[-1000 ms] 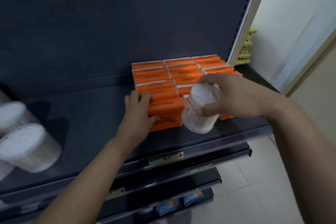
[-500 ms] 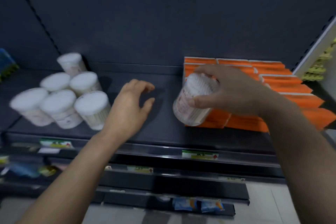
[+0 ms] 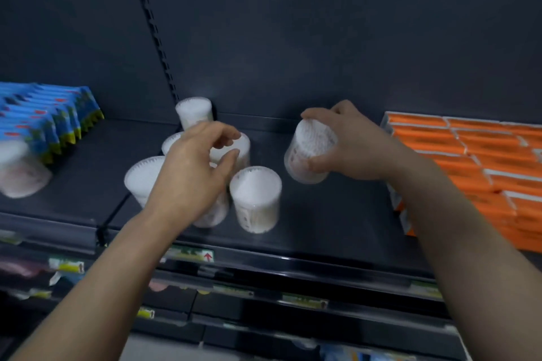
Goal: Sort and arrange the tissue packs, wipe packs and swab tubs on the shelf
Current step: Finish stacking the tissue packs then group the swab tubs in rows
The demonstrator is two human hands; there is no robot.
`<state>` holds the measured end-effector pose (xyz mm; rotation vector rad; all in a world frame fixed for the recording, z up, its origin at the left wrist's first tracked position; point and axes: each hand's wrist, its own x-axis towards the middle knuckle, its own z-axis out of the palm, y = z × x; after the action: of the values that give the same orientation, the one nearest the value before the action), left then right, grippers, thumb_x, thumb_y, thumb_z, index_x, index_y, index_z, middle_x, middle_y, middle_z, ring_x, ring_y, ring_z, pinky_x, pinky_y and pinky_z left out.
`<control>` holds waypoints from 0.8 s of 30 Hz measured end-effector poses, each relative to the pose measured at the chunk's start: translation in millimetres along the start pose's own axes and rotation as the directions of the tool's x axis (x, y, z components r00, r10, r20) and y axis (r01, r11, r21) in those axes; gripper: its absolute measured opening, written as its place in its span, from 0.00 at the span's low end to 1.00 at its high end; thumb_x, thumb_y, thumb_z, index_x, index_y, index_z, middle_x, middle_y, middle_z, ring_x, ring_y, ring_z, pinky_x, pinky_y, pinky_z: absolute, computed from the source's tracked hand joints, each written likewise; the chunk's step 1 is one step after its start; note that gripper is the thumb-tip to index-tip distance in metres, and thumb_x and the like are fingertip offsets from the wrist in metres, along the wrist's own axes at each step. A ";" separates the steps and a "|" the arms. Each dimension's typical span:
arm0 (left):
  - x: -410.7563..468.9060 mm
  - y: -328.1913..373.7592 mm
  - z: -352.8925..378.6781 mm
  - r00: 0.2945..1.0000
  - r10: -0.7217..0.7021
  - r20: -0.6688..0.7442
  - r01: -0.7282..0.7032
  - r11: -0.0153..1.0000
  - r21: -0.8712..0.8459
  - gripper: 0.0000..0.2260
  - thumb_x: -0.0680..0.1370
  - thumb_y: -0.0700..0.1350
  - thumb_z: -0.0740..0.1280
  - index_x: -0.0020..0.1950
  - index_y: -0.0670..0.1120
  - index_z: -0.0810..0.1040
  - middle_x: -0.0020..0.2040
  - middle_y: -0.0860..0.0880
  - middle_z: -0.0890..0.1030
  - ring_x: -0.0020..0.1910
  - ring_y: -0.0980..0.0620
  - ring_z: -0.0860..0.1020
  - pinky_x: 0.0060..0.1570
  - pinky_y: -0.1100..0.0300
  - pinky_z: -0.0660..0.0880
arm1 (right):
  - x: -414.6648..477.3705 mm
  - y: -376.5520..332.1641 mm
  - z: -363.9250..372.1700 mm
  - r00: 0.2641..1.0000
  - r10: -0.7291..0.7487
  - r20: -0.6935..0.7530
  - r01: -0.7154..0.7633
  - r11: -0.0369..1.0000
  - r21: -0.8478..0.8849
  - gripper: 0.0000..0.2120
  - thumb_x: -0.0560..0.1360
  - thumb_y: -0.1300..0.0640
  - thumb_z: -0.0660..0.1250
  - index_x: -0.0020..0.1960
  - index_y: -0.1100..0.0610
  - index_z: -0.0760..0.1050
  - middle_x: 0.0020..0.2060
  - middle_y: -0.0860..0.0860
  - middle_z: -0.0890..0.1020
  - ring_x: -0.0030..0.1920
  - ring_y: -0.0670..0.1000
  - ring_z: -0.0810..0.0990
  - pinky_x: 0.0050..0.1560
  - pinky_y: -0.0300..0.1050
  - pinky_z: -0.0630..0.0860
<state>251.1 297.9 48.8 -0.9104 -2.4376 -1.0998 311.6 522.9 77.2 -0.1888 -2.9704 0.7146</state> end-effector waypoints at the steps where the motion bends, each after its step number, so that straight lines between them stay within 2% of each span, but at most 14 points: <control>1: 4.2 -9.4 -5.1 1.000 0.000 0.007 0.000 1.000 0.001 0.08 0.74 0.39 0.67 0.52 0.48 0.77 0.46 0.53 0.78 0.45 0.58 0.74 0.48 0.76 0.67 | 8.3 -4.9 5.7 1.000 0.011 0.012 -0.011 1.000 -0.003 0.36 0.67 0.48 0.72 0.71 0.41 0.60 0.57 0.46 0.61 0.52 0.48 0.69 0.47 0.37 0.68; 4: 18.2 -34.2 -15.3 1.000 0.018 0.024 -0.018 1.000 0.004 0.08 0.75 0.40 0.68 0.53 0.47 0.78 0.47 0.54 0.78 0.47 0.59 0.74 0.49 0.75 0.67 | 31.0 -13.8 23.1 0.997 0.056 0.055 -0.055 0.998 -0.023 0.38 0.67 0.51 0.73 0.72 0.41 0.59 0.57 0.47 0.61 0.53 0.48 0.68 0.44 0.37 0.69; 7: 28.4 -51.7 -18.8 0.999 0.033 0.039 -0.033 0.999 -0.011 0.08 0.74 0.39 0.68 0.52 0.46 0.78 0.46 0.51 0.79 0.46 0.57 0.74 0.49 0.71 0.69 | 47.5 -16.7 38.1 0.990 0.100 0.099 -0.095 0.994 -0.052 0.40 0.67 0.52 0.73 0.73 0.42 0.57 0.58 0.47 0.62 0.54 0.48 0.69 0.49 0.39 0.71; 10: 34.6 -62.5 -19.6 0.998 0.017 0.061 -0.015 1.000 -0.027 0.08 0.74 0.39 0.68 0.52 0.46 0.78 0.46 0.52 0.79 0.46 0.57 0.75 0.49 0.72 0.68 | 59.6 -17.9 46.9 0.981 0.122 0.152 -0.114 0.991 -0.065 0.42 0.67 0.51 0.74 0.74 0.43 0.55 0.63 0.49 0.63 0.58 0.49 0.68 0.53 0.39 0.68; 15: 40.9 -70.3 -17.0 0.998 -0.018 0.068 0.020 0.999 -0.029 0.09 0.74 0.39 0.68 0.54 0.46 0.78 0.47 0.53 0.78 0.47 0.58 0.75 0.49 0.75 0.67 | 70.7 -19.2 49.4 0.966 0.082 0.247 -0.064 0.995 -0.080 0.45 0.66 0.53 0.76 0.75 0.44 0.54 0.70 0.48 0.64 0.69 0.51 0.65 0.64 0.42 0.63; 19: 41.1 -69.5 -15.4 0.998 -0.035 0.060 0.034 0.999 0.014 0.09 0.74 0.39 0.67 0.54 0.46 0.78 0.46 0.55 0.77 0.47 0.59 0.74 0.49 0.76 0.67 | 75.6 -19.4 48.5 0.932 0.055 0.357 -0.024 0.996 -0.091 0.48 0.64 0.54 0.77 0.75 0.43 0.53 0.72 0.46 0.63 0.71 0.48 0.63 0.66 0.40 0.61; 22: 40.7 -68.7 -14.0 0.998 -0.046 0.041 0.044 0.998 0.037 0.09 0.74 0.38 0.67 0.54 0.45 0.78 0.46 0.54 0.77 0.46 0.59 0.73 0.49 0.74 0.66 | 77.0 -18.6 46.0 0.911 0.053 0.409 0.006 0.990 -0.139 0.45 0.67 0.58 0.74 0.75 0.42 0.52 0.73 0.45 0.61 0.71 0.49 0.62 0.68 0.42 0.64; 24: 39.1 -69.0 -14.7 0.998 -0.053 0.025 0.052 0.997 0.052 0.09 0.74 0.38 0.67 0.54 0.45 0.78 0.46 0.54 0.77 0.46 0.57 0.74 0.49 0.72 0.68 | 78.4 -21.8 38.0 0.918 0.022 0.396 0.035 0.990 -0.138 0.39 0.70 0.65 0.68 0.75 0.44 0.55 0.73 0.44 0.61 0.70 0.48 0.64 0.63 0.39 0.68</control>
<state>176.4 268.6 40.2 -0.8548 -2.5128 -1.0434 227.8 497.4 57.2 -0.0440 -3.4119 0.6006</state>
